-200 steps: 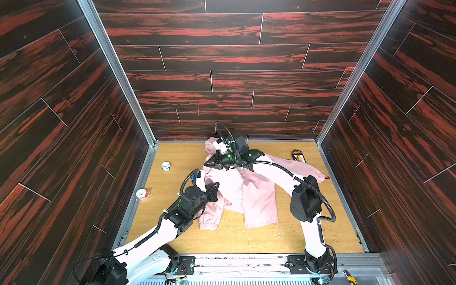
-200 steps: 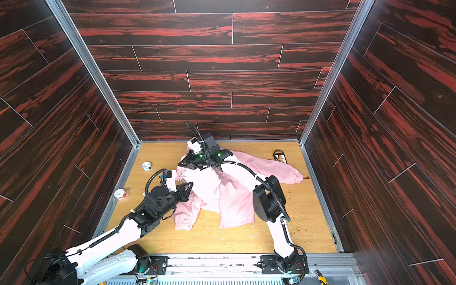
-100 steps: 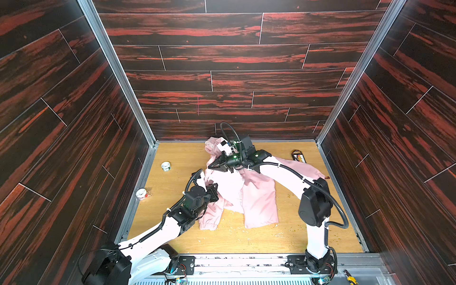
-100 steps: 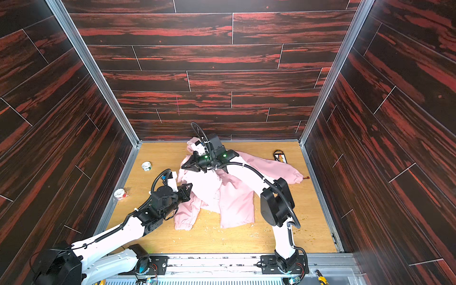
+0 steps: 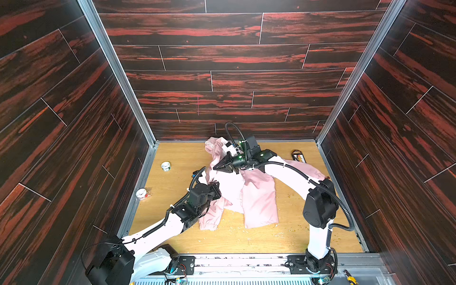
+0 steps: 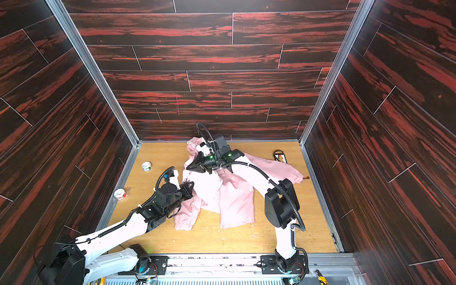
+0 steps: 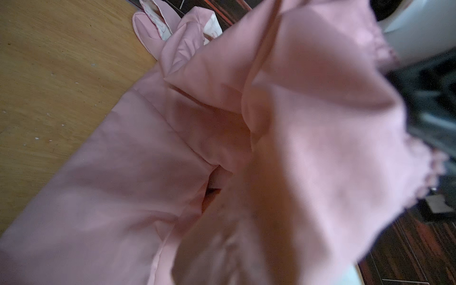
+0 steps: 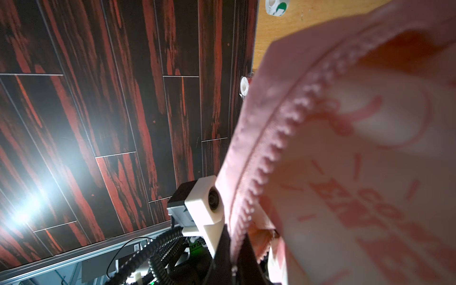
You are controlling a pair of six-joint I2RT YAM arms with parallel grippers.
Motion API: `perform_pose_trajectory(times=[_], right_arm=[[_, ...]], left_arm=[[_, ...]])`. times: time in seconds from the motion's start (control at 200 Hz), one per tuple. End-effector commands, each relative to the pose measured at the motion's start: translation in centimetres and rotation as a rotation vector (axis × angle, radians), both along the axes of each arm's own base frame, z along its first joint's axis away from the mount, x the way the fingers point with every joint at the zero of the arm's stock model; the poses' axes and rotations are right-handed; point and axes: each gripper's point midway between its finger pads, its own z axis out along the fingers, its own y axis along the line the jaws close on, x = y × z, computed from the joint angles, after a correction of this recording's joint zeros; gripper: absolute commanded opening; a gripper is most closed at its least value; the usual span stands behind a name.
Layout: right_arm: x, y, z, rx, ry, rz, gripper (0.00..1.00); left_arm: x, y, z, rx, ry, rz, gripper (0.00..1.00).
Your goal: Zip up the jacket
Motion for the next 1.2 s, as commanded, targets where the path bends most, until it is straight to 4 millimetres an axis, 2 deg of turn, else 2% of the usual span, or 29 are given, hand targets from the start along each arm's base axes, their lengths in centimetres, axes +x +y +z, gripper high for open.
perform_pose_trajectory(times=[0.0, 0.135, 0.286, 0.521, 0.581, 0.651, 0.822, 1.092, 1.192], right_arm=[[6.4, -6.0, 8.8, 0.036, -0.346, -0.201, 0.0], [7.4, -5.8, 8.9, 0.067, -0.406, -0.204, 0.0], [7.4, -3.5, 9.6, 0.231, -0.363, -0.16, 0.0], [6.6, -0.2, 8.4, 0.346, -0.246, -0.156, 0.0], [6.8, -0.1, 8.2, 0.365, -0.224, -0.166, 0.0], [7.2, 0.1, 8.4, 0.394, -0.199, -0.178, 0.0], [7.7, 1.0, 8.8, 0.434, -0.135, -0.203, 0.0], [8.1, 2.4, 7.7, 0.473, -0.06, -0.235, 0.0], [8.5, 2.6, 8.4, 0.547, -0.024, -0.24, 0.0]], left_arm=[[-3.9, 6.2, -9.7, 0.257, 0.292, 0.133, 0.0], [-4.3, 4.7, -9.4, 0.237, 0.278, 0.05, 0.0], [-4.5, 1.9, -8.1, 0.221, 0.237, -0.054, 0.0], [-3.2, -0.9, -5.0, 0.186, 0.15, -0.114, 0.0], [-3.0, -1.4, -5.0, 0.196, 0.151, -0.128, 0.0], [-3.0, -2.0, -5.9, 0.209, 0.174, -0.149, 0.0], [-3.0, -3.0, -7.6, 0.202, 0.207, -0.161, 0.0], [-2.5, -3.5, -5.9, 0.179, 0.152, -0.163, 0.0], [-2.6, -3.1, -5.9, 0.191, 0.153, -0.154, 0.0]])
